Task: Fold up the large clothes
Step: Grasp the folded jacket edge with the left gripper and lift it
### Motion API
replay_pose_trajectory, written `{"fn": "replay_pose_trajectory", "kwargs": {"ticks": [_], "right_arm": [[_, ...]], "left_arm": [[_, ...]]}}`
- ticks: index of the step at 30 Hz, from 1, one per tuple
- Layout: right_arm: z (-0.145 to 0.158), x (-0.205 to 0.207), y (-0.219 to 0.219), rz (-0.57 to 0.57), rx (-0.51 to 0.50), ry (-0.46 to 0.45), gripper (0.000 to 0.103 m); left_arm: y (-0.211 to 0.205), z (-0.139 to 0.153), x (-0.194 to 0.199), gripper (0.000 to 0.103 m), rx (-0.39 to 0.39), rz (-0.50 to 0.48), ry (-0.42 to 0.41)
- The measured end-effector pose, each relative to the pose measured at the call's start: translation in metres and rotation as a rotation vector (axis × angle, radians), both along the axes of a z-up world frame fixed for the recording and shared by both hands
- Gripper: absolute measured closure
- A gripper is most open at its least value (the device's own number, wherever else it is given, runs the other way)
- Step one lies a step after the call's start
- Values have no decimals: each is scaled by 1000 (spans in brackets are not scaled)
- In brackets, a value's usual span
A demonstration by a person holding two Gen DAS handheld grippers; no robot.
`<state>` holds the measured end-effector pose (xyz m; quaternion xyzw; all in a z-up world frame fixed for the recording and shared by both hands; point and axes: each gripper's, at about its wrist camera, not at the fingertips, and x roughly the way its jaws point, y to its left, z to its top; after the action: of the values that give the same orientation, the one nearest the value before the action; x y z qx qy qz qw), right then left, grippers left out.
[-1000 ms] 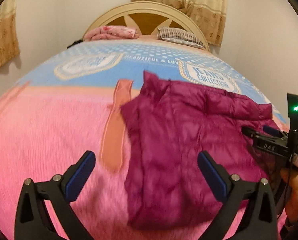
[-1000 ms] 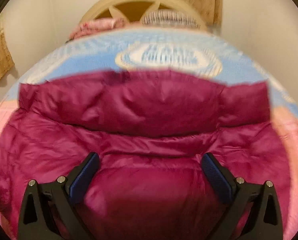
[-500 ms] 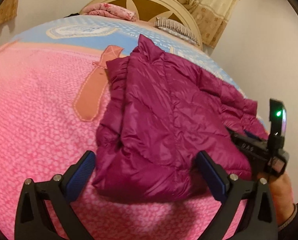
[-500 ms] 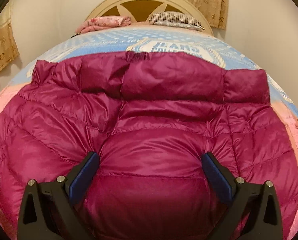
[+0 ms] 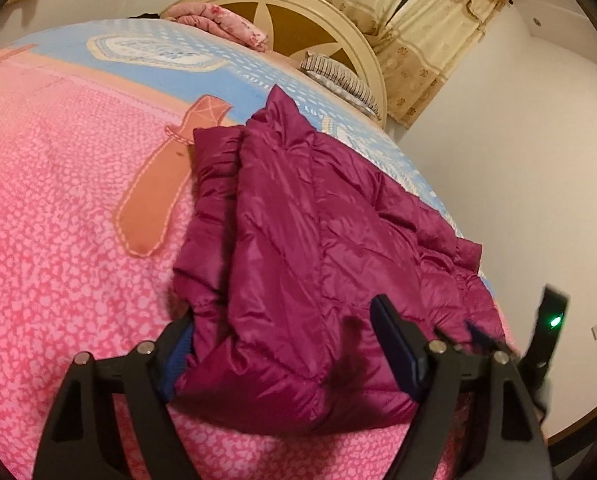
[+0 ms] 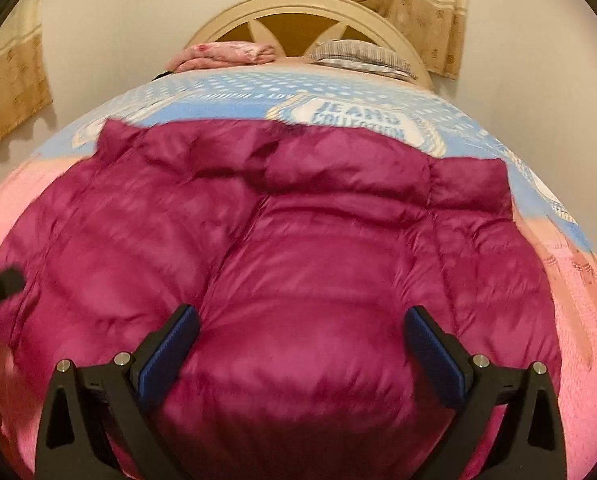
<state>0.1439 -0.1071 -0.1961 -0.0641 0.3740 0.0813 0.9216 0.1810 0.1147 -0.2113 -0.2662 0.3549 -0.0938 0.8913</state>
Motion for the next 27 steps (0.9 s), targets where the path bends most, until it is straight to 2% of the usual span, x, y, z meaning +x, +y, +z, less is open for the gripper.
{"fn": "replay_pose_trajectory", "kwargs": {"ticks": [2,5,8,11,14,17,19,22,27], "right_arm": [[-12,2,0,-5,6,15,1],[-14,7,2,1,-5,46,1],[-16,13,2,13,6,69,1],[-15,15,-2,21,37,69,1],[-9,9,-16,40,113,46,1],[3,-4,-44,28,269,7,1],[9,-10,-60,21,339,-9,1],[20,-22,-91,-7,408,-63,1],[37,-31,-143,-95,451,-131,1]], "left_arm": [[-5,2,4,51,-4,-27,-17],[-14,14,0,66,17,-60,-78],[-22,29,-3,77,32,-90,-140],[-33,48,-8,82,57,-129,-194],[-46,73,-15,83,84,-167,-261],[-63,100,-21,83,117,-217,-330],[-74,112,-24,83,141,-251,-365],[-105,130,-24,83,172,-332,-413],[-157,140,-14,83,252,-445,-450]]}}
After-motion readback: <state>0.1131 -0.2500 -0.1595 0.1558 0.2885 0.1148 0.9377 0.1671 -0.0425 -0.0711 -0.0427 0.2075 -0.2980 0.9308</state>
